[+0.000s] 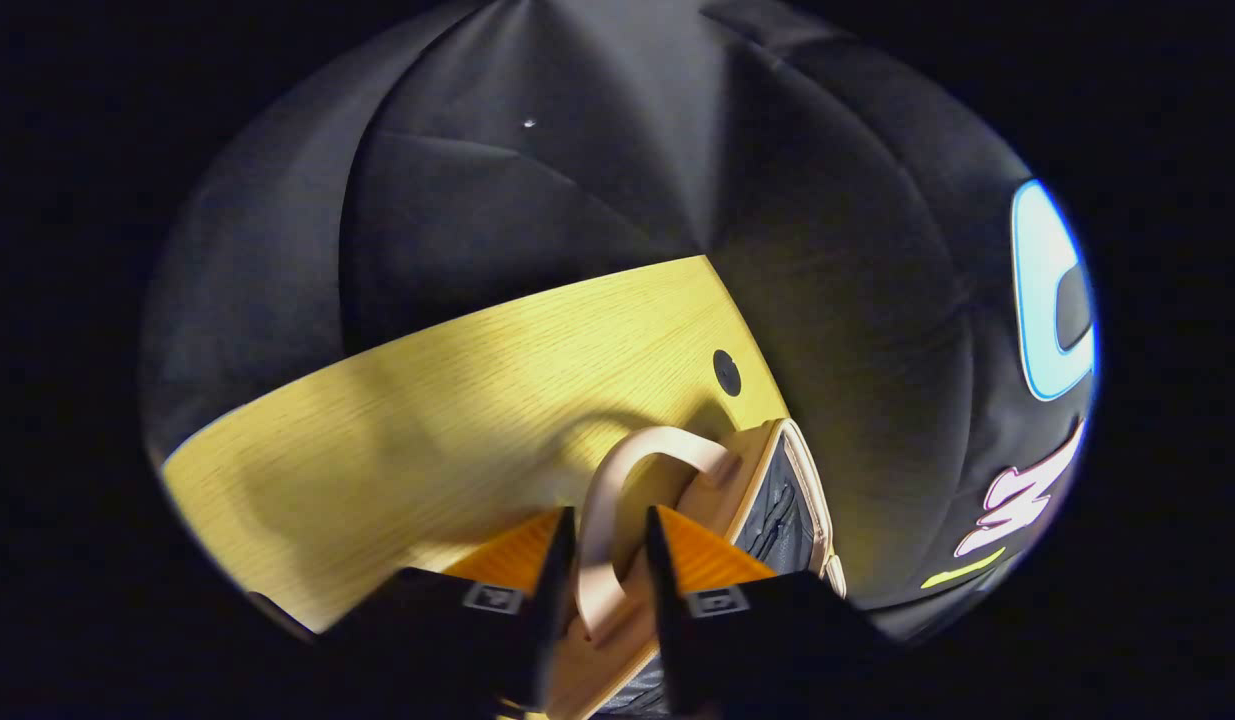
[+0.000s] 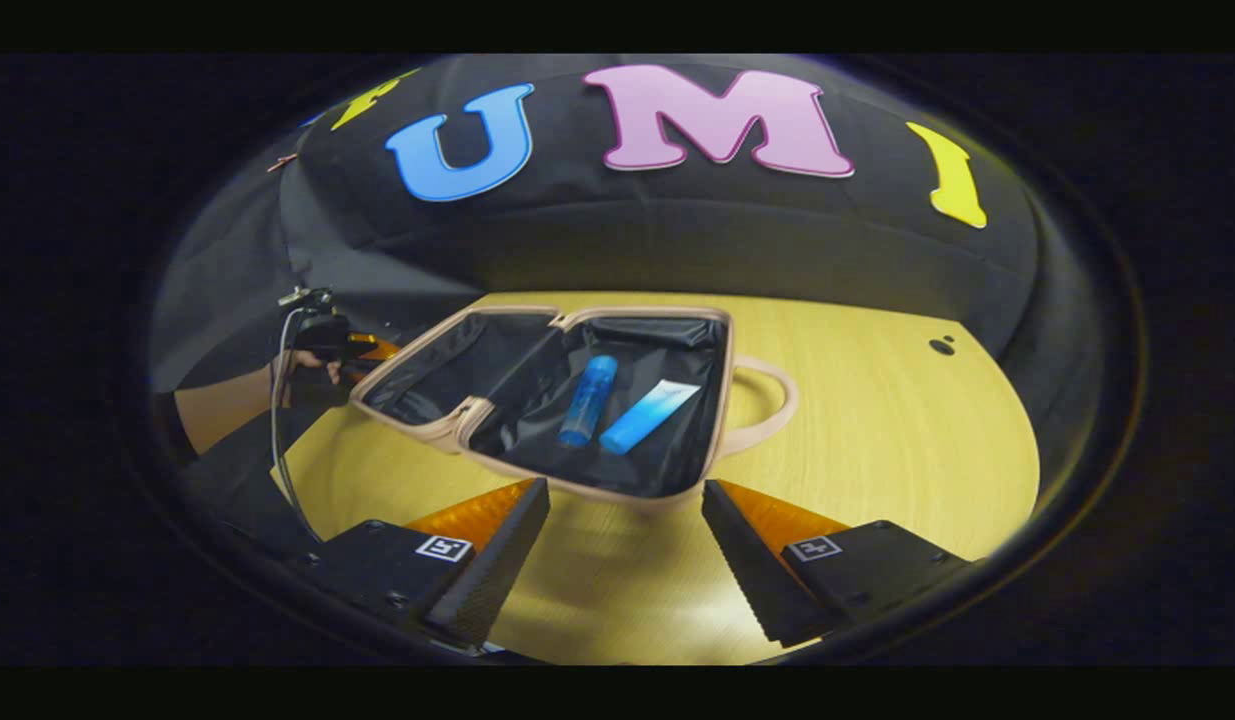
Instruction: First open the suitcase, pack the skin care products into it, and then close the suitcase.
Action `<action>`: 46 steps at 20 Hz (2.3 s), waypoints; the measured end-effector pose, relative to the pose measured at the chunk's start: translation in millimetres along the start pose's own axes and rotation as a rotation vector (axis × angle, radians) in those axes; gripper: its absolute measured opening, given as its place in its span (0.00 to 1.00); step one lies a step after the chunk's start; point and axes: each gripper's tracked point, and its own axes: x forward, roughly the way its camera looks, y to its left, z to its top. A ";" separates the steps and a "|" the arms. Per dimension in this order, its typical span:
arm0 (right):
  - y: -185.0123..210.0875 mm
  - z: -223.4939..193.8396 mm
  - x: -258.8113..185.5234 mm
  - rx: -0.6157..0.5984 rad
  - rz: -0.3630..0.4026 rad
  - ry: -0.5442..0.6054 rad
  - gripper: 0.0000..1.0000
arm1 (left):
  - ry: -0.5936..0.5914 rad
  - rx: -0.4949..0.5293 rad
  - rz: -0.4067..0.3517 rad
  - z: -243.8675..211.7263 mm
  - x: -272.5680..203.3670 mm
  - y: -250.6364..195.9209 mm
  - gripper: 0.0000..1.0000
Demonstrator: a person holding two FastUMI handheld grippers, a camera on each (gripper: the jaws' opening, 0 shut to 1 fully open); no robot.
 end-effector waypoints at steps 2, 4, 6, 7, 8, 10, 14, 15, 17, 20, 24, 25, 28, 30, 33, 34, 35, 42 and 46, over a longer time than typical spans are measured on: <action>-0.1 -7.0 -3.6 0.002 0.016 0.028 0.98 | -0.008 0.050 0.010 -1.6 -8.6 -6.8 0.24; -9.9 3.0 -8.7 0.000 -0.004 0.005 0.98 | -0.065 0.143 0.038 7.3 -30.2 -15.4 0.13; -24.3 19.8 -18.3 0.006 -0.030 -0.053 0.98 | -0.126 0.232 0.035 17.3 -63.3 -43.7 0.11; -31.4 28.0 -24.1 0.019 -0.038 -0.081 0.97 | -0.166 0.284 0.017 17.8 -91.6 -74.7 0.10; -39.2 31.8 -30.0 0.032 -0.044 -0.090 0.98 | -0.201 0.331 -0.019 17.1 -119.6 -105.1 0.09; -51.9 29.0 -37.6 0.058 -0.044 -0.081 0.98 | -0.238 0.414 -0.119 -9.2 -175.2 -187.7 0.07; -82.4 9.9 -59.9 0.121 -0.062 -0.066 0.96 | -0.258 0.526 -0.270 -113.9 -217.0 -307.6 0.07; -87.5 10.1 -64.0 0.135 -0.063 -0.067 0.96 | -0.241 0.522 -0.303 -136.9 -220.6 -323.0 0.07; -101.2 14.9 -71.9 0.122 -0.068 -0.086 0.96 | -0.192 0.504 -0.353 -194.6 -219.5 -351.1 0.07; -120.7 17.5 -78.6 0.116 -0.053 -0.081 0.97 | -0.161 0.520 -0.365 -267.1 -194.0 -373.6 0.07; -156.2 23.2 -86.1 0.040 -0.063 -0.085 0.97 | -0.057 0.560 -0.343 -348.8 -134.5 -380.1 0.08; -161.3 21.7 -89.7 0.040 -0.065 -0.083 0.97 | -0.033 0.604 -0.323 -362.2 -125.1 -376.1 0.07; -171.7 24.1 -99.5 0.084 -0.078 -0.081 0.98 | 0.059 0.715 -0.227 -392.1 -98.9 -362.5 0.08; -175.8 32.1 -111.2 0.092 -0.109 -0.111 0.98 | 0.121 0.771 -0.143 -409.6 -86.6 -350.5 0.08; -177.9 39.7 -126.8 0.098 -0.151 -0.153 0.97 | 0.146 0.888 -0.066 -405.1 -93.0 -353.7 0.16; -177.0 40.9 -133.8 0.095 -0.168 -0.163 0.98 | 0.137 0.925 -0.055 -405.6 -94.1 -353.3 0.14; -177.0 45.0 -141.8 0.086 -0.187 -0.182 0.97 | 0.146 0.948 -0.058 -407.7 -97.3 -352.9 0.17; -158.6 74.4 -183.9 0.038 -0.277 -0.321 0.98 | -0.059 0.845 -0.364 -377.1 -253.8 -380.8 0.76; -126.2 93.8 -202.8 0.042 -0.259 -0.401 0.97 | -0.323 0.876 -0.472 -332.8 -358.2 -383.3 0.96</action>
